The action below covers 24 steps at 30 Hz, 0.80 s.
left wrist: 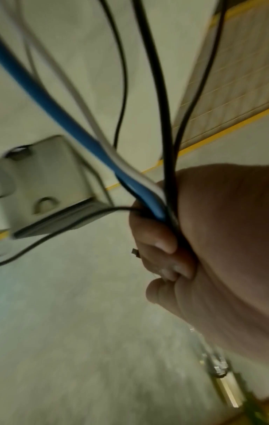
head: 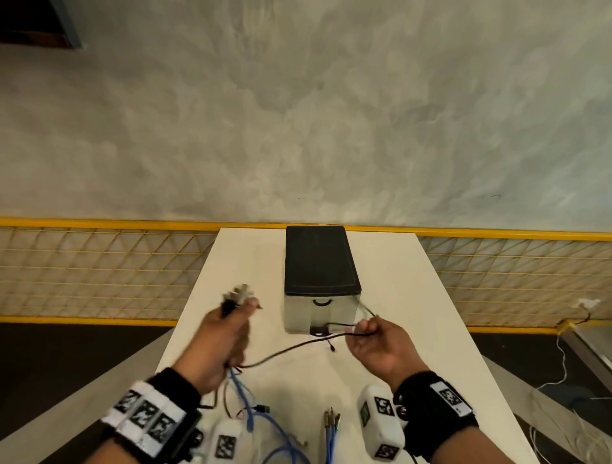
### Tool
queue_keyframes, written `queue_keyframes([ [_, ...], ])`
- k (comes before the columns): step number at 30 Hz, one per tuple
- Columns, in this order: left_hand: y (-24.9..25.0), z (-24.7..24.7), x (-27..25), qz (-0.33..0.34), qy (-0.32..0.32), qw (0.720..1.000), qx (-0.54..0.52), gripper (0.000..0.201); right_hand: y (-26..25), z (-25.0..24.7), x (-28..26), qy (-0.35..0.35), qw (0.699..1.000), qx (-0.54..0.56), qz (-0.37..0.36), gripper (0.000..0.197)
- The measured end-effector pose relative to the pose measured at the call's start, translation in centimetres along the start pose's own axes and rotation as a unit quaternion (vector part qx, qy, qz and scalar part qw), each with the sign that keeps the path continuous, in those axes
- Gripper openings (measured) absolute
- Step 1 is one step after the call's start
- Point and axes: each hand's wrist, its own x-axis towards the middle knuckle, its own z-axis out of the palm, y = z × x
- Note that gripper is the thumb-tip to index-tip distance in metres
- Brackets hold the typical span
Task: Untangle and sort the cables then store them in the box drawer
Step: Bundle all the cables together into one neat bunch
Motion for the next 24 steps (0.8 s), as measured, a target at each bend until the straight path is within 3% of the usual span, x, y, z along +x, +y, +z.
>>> queue_keyframes([
  [3,2.2,-4.1,0.8,0.056,0.115,0.992,0.017,0.030,0.1,-1.5,0.6,0.022,1.000,-0.005,0.002,0.036],
  [7,3.3,-4.7,0.8,0.155,0.228,0.924,0.264,0.033,0.8,-1.4,0.4,0.039,0.999,-0.028,-0.012,0.034],
  [9,2.9,-2.3,0.4,0.188,0.179,0.914,0.312,0.022,0.8,-1.0,0.3,0.037,0.998,-0.054,-0.018,0.034],
  [11,1.3,1.3,0.0,0.193,0.080,0.916,0.344,0.013,1.5,-0.1,-0.1,0.007,0.996,-0.092,-0.015,0.032],
  [13,-1.0,5.1,0.0,0.192,-0.022,0.915,0.355,0.012,2.7,1.1,-1.0,-0.036,0.992,-0.125,0.004,0.032],
  [15,-2.7,8.0,-0.1,0.188,-0.082,0.904,0.374,0.014,3.6,1.7,-2.0,-0.089,0.986,-0.138,0.026,0.040],
  [18,-4.0,9.3,0.1,0.179,-0.114,0.898,0.386,0.027,3.6,1.7,-3.2,-0.128,0.980,-0.144,0.046,0.047],
  [22,-5.0,9.3,0.1,0.164,-0.150,0.874,0.433,0.026,3.5,0.7,-3.1,-0.112,0.980,-0.154,0.059,0.038],
  [24,-5.3,9.2,-0.1,0.145,-0.171,0.883,0.412,0.026,3.8,0.3,-2.9,-0.100,0.976,-0.179,0.068,0.036],
])
